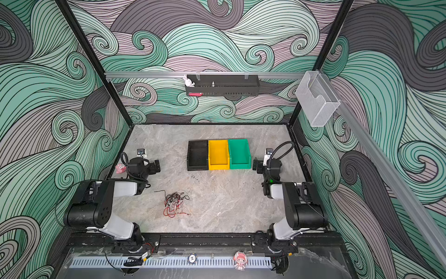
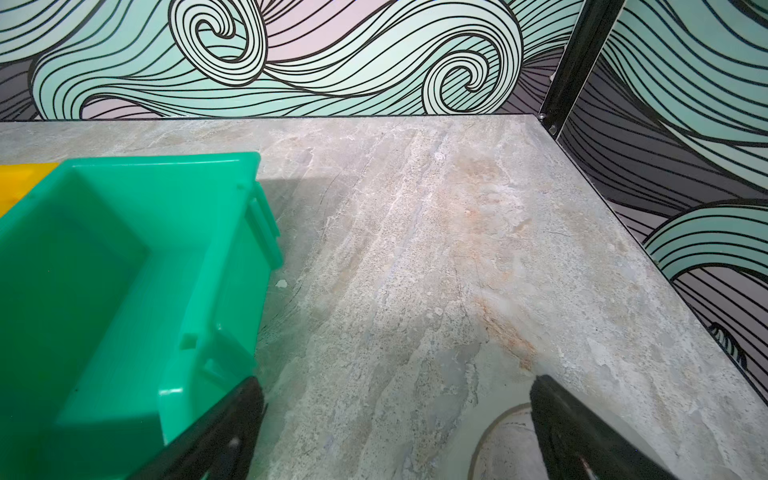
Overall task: Untangle the cables
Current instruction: 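Raise both arms from the rest pose toward the wire bundle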
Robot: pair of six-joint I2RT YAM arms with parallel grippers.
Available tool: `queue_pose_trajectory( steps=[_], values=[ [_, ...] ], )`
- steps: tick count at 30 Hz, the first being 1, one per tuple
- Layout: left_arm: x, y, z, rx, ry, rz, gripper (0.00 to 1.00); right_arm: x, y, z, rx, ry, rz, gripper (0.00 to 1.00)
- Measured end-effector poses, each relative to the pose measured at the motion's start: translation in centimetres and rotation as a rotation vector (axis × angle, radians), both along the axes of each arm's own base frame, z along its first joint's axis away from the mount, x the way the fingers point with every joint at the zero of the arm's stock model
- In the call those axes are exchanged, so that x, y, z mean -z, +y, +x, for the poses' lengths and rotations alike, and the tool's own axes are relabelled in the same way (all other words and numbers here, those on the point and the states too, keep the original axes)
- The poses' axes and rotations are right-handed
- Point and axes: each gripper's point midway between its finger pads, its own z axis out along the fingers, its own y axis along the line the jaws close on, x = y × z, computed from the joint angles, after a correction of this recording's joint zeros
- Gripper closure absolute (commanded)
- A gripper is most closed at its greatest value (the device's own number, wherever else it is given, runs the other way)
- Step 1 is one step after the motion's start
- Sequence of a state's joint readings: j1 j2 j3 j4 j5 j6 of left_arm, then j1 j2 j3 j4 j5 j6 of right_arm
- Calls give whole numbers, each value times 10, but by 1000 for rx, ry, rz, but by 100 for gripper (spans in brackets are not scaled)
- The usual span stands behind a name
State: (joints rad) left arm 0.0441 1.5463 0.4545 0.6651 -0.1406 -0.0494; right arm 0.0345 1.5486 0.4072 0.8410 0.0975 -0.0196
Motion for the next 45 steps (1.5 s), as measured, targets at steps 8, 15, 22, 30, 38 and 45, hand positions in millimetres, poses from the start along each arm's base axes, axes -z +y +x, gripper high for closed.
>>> queue_pose_trajectory(
  steps=[8, 15, 22, 30, 38, 45],
  values=[
    [0, 0, 0, 0, 0, 0, 1, 0, 0, 0, 0, 0, 0, 1],
    [0, 0, 0, 0, 0, 0, 1, 0, 0, 0, 0, 0, 0, 0],
    [0, 0, 0, 0, 0, 0, 1, 0, 0, 0, 0, 0, 0, 1],
    [0, 0, 0, 0, 0, -1, 1, 0, 0, 0, 0, 0, 0, 1],
    [1, 2, -1, -16, 15, -3, 2, -7, -1, -4, 5, 32, 1, 1],
    [-53, 10, 20, -67, 8, -13, 1, -70, 7, 10, -11, -7, 65, 1]
  ],
)
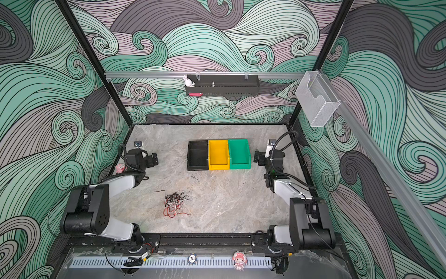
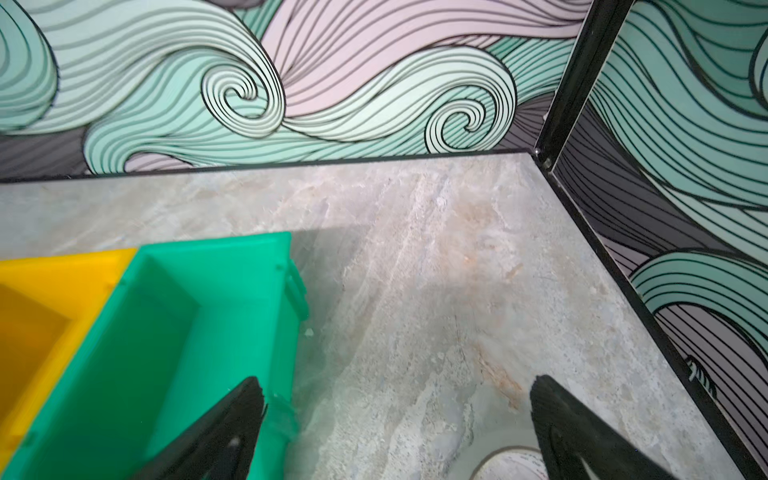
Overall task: Untangle the cables
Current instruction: 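Raise both arms from the rest pose toward the wire bundle, then lower the left gripper onto the wire tangle while the right gripper approaches it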
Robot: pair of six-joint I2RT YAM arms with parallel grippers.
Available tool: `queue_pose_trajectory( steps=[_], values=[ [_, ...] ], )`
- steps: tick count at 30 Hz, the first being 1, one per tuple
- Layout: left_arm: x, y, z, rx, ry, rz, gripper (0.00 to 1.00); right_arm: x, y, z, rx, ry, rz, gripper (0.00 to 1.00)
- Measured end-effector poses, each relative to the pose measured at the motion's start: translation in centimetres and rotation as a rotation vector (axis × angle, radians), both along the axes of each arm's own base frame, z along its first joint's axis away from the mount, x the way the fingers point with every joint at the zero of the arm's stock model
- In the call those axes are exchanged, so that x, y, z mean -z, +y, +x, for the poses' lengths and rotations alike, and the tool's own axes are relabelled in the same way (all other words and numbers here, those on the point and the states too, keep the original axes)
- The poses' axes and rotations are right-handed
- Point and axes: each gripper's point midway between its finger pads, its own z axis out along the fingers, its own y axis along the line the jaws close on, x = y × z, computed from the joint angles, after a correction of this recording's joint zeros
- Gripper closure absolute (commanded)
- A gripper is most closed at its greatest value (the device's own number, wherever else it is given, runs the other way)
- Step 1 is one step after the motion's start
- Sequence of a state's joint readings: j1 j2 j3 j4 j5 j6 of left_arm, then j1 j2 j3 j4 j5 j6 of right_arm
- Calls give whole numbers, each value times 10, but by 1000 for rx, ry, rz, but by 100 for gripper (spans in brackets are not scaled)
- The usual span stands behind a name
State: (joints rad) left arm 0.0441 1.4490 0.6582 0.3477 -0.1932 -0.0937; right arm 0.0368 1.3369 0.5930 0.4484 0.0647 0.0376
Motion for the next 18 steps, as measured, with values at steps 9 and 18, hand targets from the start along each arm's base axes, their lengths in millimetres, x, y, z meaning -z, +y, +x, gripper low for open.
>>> queue_pose_trajectory(
  steps=[9, 18],
  values=[
    [-79, -29, -3, 45, -12, -178, 1, -18, 44, -23, -119, 122, 164, 1],
    [-42, -124, -65, 250, 328, -336, 5, -39, 108, -68, -304, 189, 366, 3]
  ],
)
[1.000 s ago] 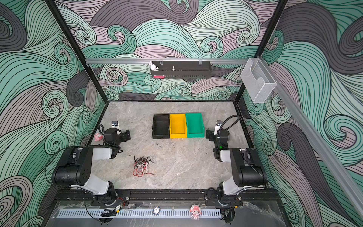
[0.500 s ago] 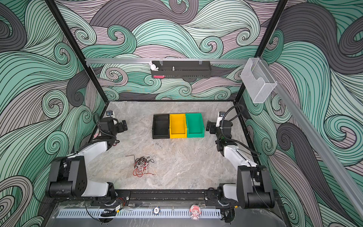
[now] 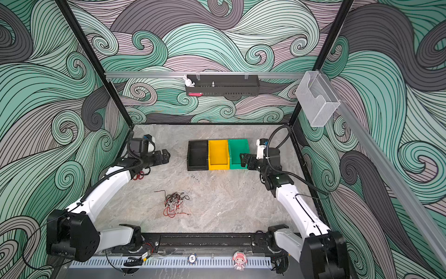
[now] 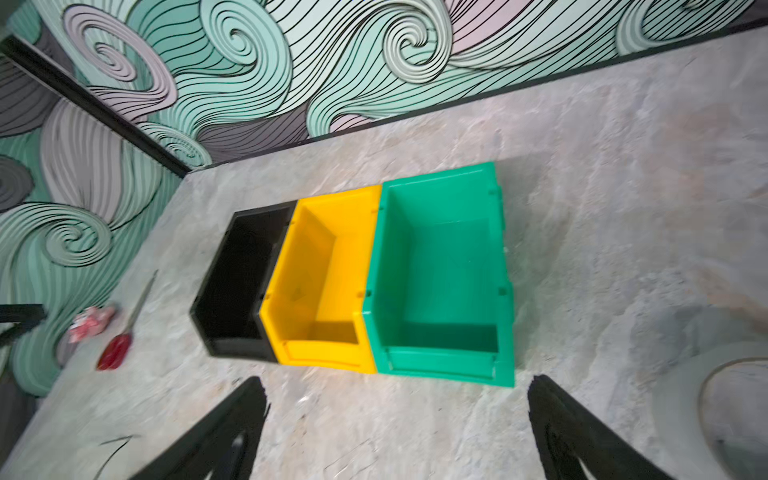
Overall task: Untangle the cables
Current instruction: 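Lower the left gripper onto the wire tangle while the right gripper approaches it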
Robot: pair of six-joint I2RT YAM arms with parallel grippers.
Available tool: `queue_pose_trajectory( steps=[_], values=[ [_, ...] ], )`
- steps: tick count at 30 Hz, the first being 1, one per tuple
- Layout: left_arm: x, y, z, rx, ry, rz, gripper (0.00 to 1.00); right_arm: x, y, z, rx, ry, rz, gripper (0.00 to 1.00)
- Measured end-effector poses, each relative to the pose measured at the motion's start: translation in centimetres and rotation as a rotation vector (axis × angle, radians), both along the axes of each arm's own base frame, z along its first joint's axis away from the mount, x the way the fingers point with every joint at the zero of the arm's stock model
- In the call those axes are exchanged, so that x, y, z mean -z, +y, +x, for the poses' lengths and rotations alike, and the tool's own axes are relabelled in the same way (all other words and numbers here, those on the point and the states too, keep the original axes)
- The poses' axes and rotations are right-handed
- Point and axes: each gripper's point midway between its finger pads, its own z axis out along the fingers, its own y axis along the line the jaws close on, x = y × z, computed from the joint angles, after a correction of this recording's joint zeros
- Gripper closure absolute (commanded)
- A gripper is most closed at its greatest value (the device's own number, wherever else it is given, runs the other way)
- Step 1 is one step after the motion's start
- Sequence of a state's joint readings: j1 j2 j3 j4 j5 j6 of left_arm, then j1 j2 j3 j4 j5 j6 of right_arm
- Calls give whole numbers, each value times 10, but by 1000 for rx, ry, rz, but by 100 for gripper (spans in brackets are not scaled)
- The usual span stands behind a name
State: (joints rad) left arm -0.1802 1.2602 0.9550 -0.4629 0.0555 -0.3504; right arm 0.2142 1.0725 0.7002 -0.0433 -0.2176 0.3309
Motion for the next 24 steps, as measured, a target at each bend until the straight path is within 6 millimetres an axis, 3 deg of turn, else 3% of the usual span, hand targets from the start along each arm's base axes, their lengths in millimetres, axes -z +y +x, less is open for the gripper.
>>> queue_pose_trajectory(
  steps=[5, 13, 21, 24],
  values=[
    [18, -23, -51, 49, 120, -27, 8, 0, 30, -22, -86, 30, 71, 3],
    [56, -28, -125, 44, 300, -3, 11, 12, 62, -44, -174, 83, 85, 4],
    [85, -41, -154, 43, 420, 33, 20, 22, 79, -59, -212, 100, 66, 4],
    [106, -38, -164, 17, 478, 43, 37, 27, 82, -64, -218, 106, 57, 5]
  ],
)
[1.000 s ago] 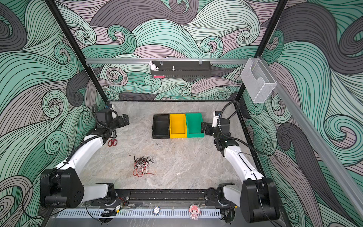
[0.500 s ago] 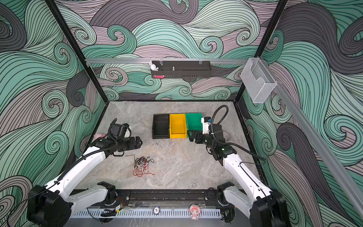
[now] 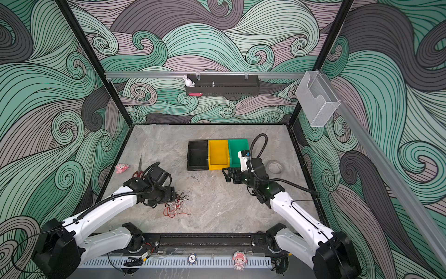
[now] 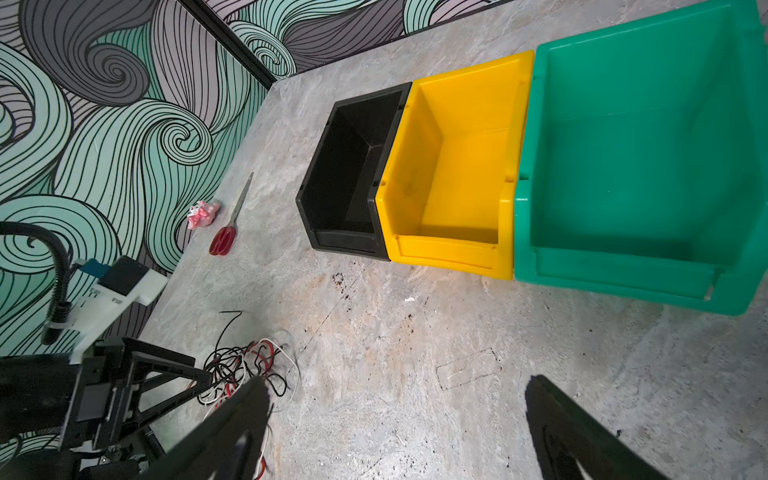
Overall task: Untangle the cables
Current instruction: 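Lower the left gripper onto the wire tangle while the right gripper approaches it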
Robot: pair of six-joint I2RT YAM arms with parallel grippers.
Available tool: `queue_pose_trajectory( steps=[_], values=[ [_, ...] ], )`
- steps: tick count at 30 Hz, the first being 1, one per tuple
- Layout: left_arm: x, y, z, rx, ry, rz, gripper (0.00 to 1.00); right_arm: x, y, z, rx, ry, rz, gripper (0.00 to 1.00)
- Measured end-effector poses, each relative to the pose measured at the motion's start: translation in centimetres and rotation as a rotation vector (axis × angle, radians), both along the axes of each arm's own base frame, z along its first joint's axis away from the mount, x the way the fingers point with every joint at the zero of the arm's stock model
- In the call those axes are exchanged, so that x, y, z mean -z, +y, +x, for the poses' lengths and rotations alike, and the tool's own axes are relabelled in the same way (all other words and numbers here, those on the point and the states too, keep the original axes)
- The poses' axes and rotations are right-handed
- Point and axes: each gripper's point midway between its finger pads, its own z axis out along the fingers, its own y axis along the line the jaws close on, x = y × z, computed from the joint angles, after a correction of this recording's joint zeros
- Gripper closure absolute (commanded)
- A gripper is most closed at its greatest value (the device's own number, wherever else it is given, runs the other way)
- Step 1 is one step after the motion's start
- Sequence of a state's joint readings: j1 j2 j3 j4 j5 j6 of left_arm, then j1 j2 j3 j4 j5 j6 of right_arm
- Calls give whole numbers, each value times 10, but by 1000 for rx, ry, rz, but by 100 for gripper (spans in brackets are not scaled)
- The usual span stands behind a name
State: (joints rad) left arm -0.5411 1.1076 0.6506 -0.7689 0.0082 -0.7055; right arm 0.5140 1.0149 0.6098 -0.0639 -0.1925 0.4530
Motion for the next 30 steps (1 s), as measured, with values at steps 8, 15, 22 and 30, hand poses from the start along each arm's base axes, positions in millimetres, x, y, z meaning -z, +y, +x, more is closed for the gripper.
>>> queue_pose_trajectory(
  steps=[8, 15, 22, 30],
  values=[
    [22, -17, -5, -30, 61, -75, 84, 5, 20, -11, -57, 2, -2, 5],
    [3, -57, 7, 37, 20, -203, 95, 30, 56, -27, -154, 67, -15, 7],
    [-25, -93, 18, 123, -58, -312, 97, 47, 87, -42, -235, 123, -31, 12],
    [-29, -99, 20, 137, -78, -331, 98, 55, 135, -60, -350, 153, -27, 23]
  ],
)
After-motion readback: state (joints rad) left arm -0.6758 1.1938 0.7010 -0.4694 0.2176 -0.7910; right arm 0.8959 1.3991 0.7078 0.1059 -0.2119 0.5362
